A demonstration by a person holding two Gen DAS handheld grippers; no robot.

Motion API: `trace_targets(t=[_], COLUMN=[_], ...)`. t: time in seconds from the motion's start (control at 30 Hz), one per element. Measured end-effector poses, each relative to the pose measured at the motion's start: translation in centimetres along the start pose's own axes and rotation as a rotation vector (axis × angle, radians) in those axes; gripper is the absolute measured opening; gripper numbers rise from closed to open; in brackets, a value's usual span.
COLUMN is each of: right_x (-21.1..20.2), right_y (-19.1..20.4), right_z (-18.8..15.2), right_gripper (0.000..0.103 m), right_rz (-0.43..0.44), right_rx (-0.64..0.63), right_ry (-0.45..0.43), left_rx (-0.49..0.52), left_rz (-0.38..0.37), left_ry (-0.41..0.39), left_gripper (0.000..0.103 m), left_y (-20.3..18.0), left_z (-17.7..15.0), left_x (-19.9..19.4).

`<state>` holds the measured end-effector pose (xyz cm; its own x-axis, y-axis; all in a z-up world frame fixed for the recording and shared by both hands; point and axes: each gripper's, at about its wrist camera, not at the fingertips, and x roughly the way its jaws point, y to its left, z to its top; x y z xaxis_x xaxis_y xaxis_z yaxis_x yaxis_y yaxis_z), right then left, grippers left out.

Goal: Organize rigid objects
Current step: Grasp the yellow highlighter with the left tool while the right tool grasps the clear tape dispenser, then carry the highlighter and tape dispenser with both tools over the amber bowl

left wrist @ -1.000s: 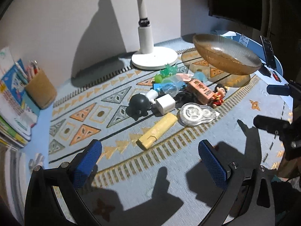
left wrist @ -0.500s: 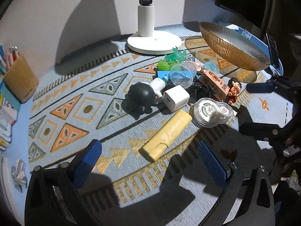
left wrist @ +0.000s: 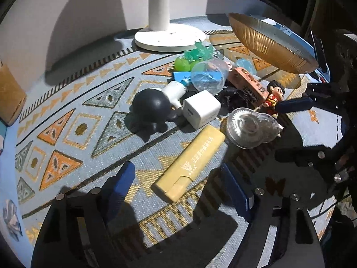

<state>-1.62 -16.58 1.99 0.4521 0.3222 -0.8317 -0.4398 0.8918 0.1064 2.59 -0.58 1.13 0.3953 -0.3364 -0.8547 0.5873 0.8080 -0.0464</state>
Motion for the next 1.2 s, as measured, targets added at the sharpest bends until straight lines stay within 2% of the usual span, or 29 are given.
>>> trace_targets(t=[0.13,0.27,0.37,0.43,0.5,0.53,0.6,0.77,0.83,1.0,1.07,1.2], right_x=[1.0,1.7,2.3,2.4,2.1,1.9,1.4,-1.1,-2.5,-4.4,-4.3,-3.8], right_y=[-0.1,-0.1,0.5,1.1,1.4,1.4,1.5,0.8,0.5,-0.5,-0.5,-0.3], right_z=[-0.8,0.1,0.6,0.6,0.4,0.3,-0.3,-2.5,-3.7,-6.6,-7.4,-8.1], right_gripper=[0.069,0.069,0.068,0.057,0.044,0.038,0.036,0.036,0.036,0.036,0.036,0.036], right_rz=[0.000,-0.004,-0.032,-0.059,-0.052,-0.035,-0.025,-0.027,-0.067,-0.185,-0.179,-0.167], right_rx=[0.009,0.005,-0.028,-0.054,-0.062,-0.050,-0.026,0.080,0.124,0.203,0.212,0.209], right_ry=[0.035,0.012,-0.007,-0.018,-0.028,-0.028,-0.033,-0.056,-0.069,-0.073,-0.064,-0.056], left_rx=[0.004,-0.002,-0.005,-0.006,-0.014,-0.018,-0.050,-0.165,-0.225,-0.365,-0.391,-0.372], left_rz=[0.007,0.006,0.010,0.014,0.023,0.019,0.005,0.013,0.022,0.164,0.170,0.187], left_ry=[-0.005,-0.011,-0.018,-0.023,-0.025,-0.029,-0.037,-0.054,-0.064,-0.045,-0.065,-0.074], left_gripper=[0.066,0.061,0.053,0.040,0.036,0.030,0.024,0.023,0.023,0.022,0.021,0.024], left_y=[-0.3,-0.4,-0.6,-0.8,-1.0,-1.1,-1.3,-2.2,-2.7,-4.2,-5.1,-5.9], left_z=[0.2,0.3,0.3,0.3,0.1,-0.1,-0.6,-2.6,-3.5,-5.3,-5.7,-5.7], left_x=[0.0,0.0,-0.1,-0.2,-0.4,-0.6,-1.1,-2.8,-3.5,-3.9,-4.2,-4.1])
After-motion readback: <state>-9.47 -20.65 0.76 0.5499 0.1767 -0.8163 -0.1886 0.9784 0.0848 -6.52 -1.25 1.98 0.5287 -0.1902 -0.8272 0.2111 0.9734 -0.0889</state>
